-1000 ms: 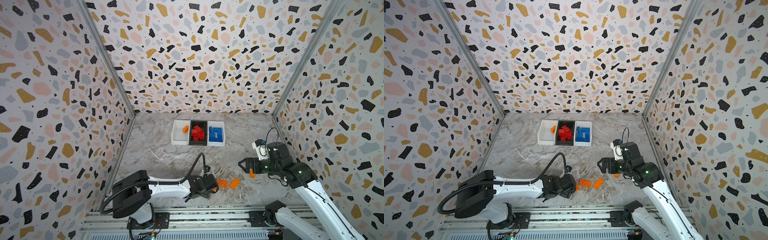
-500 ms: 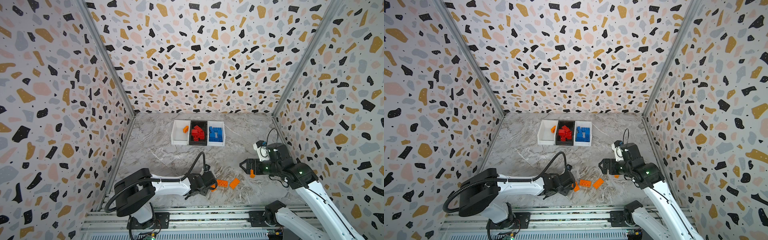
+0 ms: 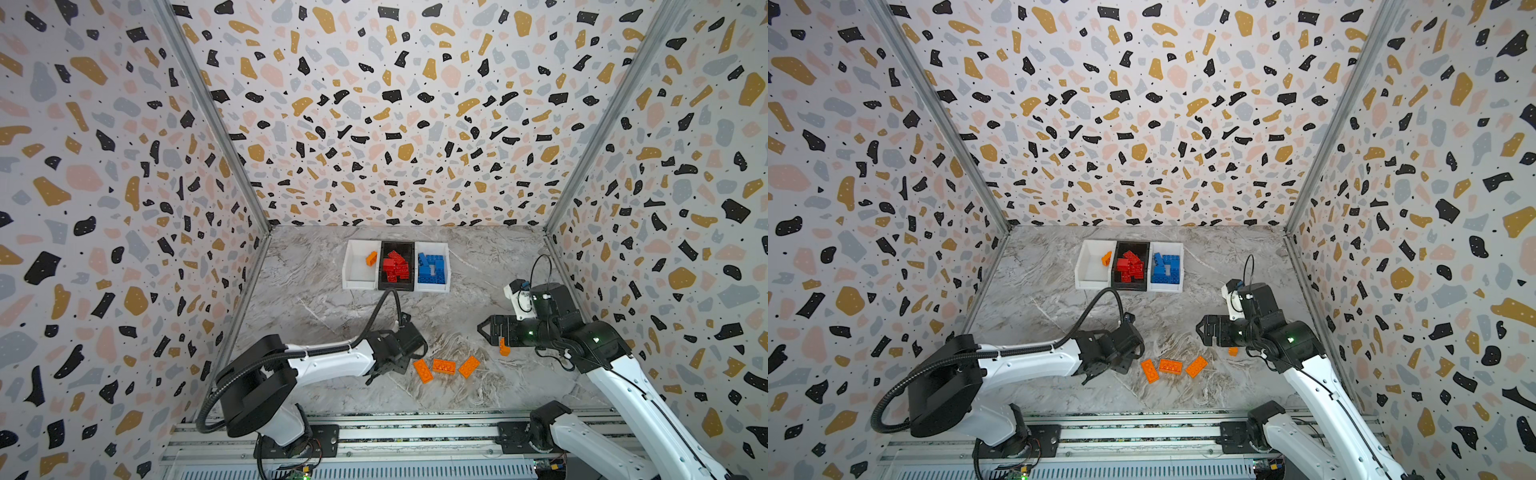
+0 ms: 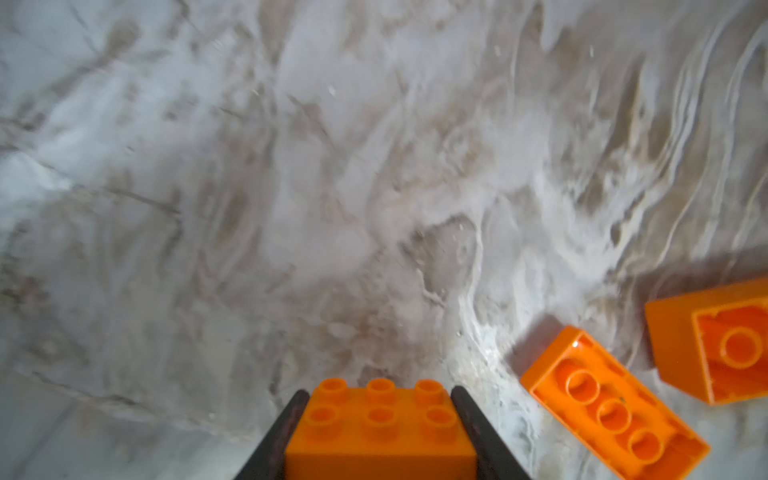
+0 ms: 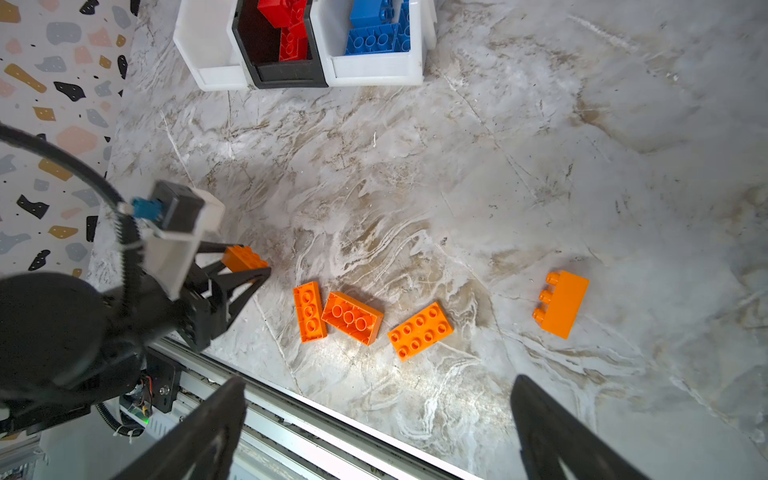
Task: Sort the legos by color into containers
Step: 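Carry the orange brick with the left gripper and drop it into the white bin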
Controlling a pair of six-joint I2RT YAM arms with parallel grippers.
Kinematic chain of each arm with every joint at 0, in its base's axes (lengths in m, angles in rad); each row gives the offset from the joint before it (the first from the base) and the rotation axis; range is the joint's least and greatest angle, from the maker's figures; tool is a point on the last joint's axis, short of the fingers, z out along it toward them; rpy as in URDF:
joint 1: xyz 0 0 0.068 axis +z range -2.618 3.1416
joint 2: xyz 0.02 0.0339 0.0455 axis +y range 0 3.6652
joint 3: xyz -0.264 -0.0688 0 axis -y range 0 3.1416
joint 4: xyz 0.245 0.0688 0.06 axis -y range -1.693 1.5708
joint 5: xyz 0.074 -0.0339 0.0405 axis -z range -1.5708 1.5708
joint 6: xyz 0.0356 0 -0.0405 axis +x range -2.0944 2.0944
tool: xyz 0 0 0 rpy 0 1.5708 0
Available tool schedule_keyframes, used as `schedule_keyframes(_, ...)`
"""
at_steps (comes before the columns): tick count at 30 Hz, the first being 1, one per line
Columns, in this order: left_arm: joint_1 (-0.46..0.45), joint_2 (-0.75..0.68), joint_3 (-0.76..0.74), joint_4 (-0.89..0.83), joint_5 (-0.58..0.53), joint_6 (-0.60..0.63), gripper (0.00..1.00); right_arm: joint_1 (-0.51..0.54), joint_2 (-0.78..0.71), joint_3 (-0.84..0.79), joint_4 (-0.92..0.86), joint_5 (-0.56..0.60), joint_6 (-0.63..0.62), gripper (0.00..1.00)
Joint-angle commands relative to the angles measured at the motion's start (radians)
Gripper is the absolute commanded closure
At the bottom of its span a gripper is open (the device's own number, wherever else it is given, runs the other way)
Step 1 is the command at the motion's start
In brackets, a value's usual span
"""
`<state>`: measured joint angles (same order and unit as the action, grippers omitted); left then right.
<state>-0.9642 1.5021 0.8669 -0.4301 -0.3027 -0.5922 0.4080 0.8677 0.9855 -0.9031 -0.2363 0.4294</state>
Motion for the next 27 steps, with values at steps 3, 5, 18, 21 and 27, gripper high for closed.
schedule_keyframes(3,0.216,-0.030,0.172,-0.047,-0.043,0.105,0.58,0.004,0.068,0.071,0.060,-0.008,-0.004,0.00)
schedule_keyframes(5,0.307,0.023,0.260,-0.059,-0.035,0.138,0.58,0.004,0.091,0.085,0.077,-0.006,-0.007,0.00)
schedule_keyframes(18,0.607,0.580,0.958,-0.269,0.063,0.254,0.59,-0.003,0.264,0.207,0.167,0.003,0.023,0.00)
schedule_keyframes(21,0.625,0.662,1.053,-0.281,0.079,0.256,0.58,-0.004,0.308,0.240,0.203,-0.035,0.018,0.00)
schedule_keyframes(27,0.640,0.800,1.236,-0.330,0.126,0.263,0.45,0.020,0.391,0.308,0.262,-0.081,0.017,0.00)
